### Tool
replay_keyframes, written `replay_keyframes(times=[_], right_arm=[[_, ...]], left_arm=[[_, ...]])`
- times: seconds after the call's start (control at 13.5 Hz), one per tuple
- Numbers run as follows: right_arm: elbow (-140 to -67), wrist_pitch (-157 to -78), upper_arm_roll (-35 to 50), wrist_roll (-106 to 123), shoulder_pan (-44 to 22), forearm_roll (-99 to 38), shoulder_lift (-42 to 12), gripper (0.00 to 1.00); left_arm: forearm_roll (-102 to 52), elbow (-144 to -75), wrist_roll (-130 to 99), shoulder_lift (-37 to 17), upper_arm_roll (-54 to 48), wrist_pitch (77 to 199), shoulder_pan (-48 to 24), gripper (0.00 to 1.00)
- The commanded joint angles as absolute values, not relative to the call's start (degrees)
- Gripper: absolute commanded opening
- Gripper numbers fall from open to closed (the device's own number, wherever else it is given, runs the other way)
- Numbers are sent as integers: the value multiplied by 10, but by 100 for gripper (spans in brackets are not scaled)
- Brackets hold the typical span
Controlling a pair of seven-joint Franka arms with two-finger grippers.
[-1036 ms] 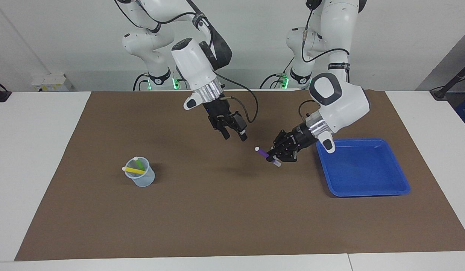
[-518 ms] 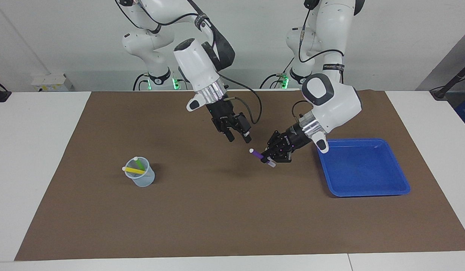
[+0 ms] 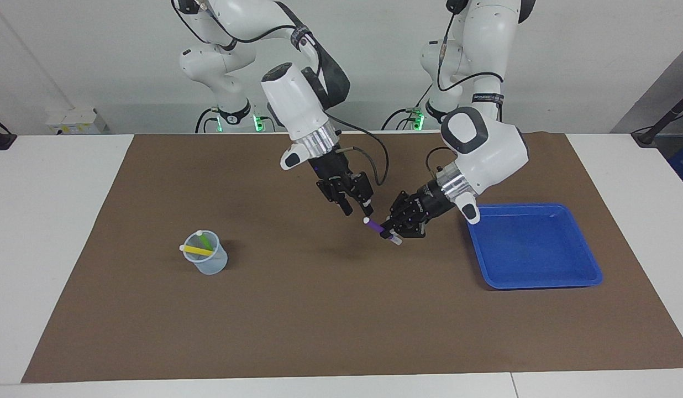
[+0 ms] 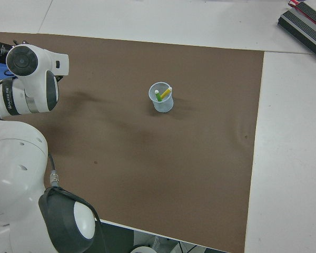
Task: Transfer and insert pens with both arms
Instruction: 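Grasp the purple pen with the right gripper from the left gripper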
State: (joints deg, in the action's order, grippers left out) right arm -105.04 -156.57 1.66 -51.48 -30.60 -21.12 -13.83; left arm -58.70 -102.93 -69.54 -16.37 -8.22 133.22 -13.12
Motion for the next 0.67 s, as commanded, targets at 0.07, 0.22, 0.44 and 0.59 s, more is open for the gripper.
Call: replay_keyframes(times=[0.07, 0.22, 0.44, 0.59], right_arm=[[-1025, -1572, 16, -483, -303, -208, -157, 55], [-1004, -1572, 16, -476, -302, -209, -170, 54], [-986, -1572, 16, -475, -303, -208, -183, 52], [-984, -1572, 16, -471, -303, -206, -189, 50]], left_arm=[[-598, -1027, -701, -164, -83, 1343, -134, 0], [-598, -1027, -701, -164, -84, 1343, -134, 0], [-597, -1029, -701, -164, -83, 1342, -134, 0], [-597, -1029, -701, -163, -83, 1342, -134, 0]])
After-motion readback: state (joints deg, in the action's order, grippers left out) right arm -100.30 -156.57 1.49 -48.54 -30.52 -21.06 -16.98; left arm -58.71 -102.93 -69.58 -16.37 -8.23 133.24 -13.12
